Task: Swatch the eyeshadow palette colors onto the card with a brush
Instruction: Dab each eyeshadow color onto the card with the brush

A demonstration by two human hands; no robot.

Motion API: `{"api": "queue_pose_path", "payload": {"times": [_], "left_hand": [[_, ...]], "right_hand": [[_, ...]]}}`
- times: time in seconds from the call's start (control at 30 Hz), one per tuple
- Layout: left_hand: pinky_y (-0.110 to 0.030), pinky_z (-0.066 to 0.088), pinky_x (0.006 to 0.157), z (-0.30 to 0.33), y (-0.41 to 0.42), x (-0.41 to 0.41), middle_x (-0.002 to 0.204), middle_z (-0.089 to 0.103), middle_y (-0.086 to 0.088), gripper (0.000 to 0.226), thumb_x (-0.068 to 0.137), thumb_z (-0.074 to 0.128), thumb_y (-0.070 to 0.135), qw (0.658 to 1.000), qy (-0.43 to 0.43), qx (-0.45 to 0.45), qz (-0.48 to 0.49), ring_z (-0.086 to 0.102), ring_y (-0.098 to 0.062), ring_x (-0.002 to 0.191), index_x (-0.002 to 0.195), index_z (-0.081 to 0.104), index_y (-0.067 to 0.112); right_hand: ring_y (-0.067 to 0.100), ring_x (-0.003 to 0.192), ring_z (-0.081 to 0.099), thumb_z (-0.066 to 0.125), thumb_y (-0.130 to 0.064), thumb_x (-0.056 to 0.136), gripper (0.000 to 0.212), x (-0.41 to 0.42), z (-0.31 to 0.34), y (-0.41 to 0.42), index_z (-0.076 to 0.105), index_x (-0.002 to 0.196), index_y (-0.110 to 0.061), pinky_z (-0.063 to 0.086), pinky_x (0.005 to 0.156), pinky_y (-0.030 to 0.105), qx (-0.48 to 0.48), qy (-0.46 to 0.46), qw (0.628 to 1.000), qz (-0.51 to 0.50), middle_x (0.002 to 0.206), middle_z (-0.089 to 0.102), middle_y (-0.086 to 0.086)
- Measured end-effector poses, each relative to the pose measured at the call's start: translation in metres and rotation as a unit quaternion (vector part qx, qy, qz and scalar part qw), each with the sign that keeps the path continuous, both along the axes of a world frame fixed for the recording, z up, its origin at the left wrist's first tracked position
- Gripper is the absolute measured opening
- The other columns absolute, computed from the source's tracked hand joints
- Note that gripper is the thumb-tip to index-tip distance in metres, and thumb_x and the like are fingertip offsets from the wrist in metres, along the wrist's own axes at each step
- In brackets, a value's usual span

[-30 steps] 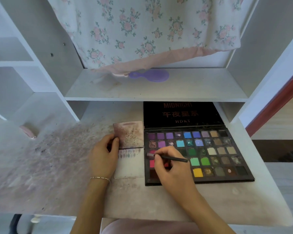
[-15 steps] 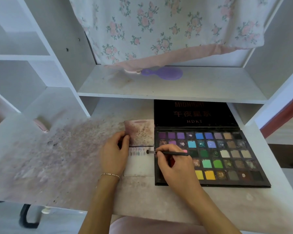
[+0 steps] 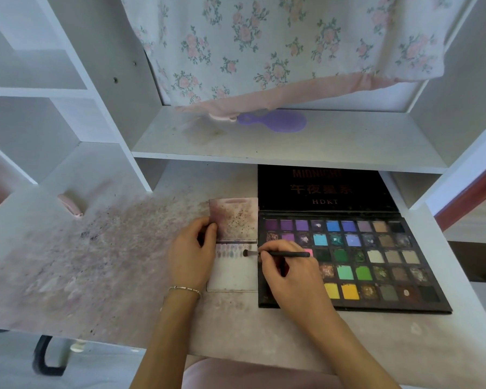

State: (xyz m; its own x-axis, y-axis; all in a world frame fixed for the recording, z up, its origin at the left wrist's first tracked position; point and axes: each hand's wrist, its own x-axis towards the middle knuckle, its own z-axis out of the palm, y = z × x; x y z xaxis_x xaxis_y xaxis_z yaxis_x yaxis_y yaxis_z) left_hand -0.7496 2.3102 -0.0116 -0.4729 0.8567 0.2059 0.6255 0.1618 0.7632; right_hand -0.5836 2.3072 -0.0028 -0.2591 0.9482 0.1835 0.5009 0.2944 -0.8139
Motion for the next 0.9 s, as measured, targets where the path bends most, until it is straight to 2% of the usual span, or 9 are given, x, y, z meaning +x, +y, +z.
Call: {"api": "queue_pose_path", "payload": {"times": [0.4,0.77,0.9], "left_hand": [[-0.012,0.034,0.059,0.0002,0.0003,-0.0002,0.080,0.061,0.011,0.016,0.089,0.052,0.019,1.000,0.012,-0.001,0.004,0.053,-0.003,0.070,0.097,0.066,0.018],[-0.011,0.036,0.061,0.0006,0.0005,-0.0002,0.085,0.063,0.009,0.018,0.089,0.051,0.019,1.000,0.010,-0.005,0.000,0.056,-0.008,0.076,0.100,0.066,0.018],[-0.014,0.037,0.062,0.0001,0.0010,-0.0003,0.088,0.064,0.009,0.019,0.090,0.051,0.020,1.000,0.012,-0.005,0.000,0.056,-0.009,0.078,0.102,0.065,0.018]], "right_hand": [[0.000,0.083,0.052,0.055,-0.018,0.087,0.007,0.0001,-0.0005,0.0009,0.060,0.088,-0.024,0.039,0.069,0.005,0.003,-0.004,1.000,0.002,0.083,0.052,-0.016],[0.002,0.086,0.052,0.054,-0.019,0.088,0.008,-0.0007,-0.0001,0.0007,0.061,0.090,-0.023,0.041,0.071,0.011,0.000,-0.004,1.000,0.003,0.084,0.052,-0.018],[-0.001,0.084,0.052,0.055,-0.019,0.088,0.008,-0.0004,-0.0010,0.0009,0.061,0.089,-0.024,0.040,0.069,0.007,0.000,0.002,1.000,-0.001,0.083,0.052,-0.018]]}}
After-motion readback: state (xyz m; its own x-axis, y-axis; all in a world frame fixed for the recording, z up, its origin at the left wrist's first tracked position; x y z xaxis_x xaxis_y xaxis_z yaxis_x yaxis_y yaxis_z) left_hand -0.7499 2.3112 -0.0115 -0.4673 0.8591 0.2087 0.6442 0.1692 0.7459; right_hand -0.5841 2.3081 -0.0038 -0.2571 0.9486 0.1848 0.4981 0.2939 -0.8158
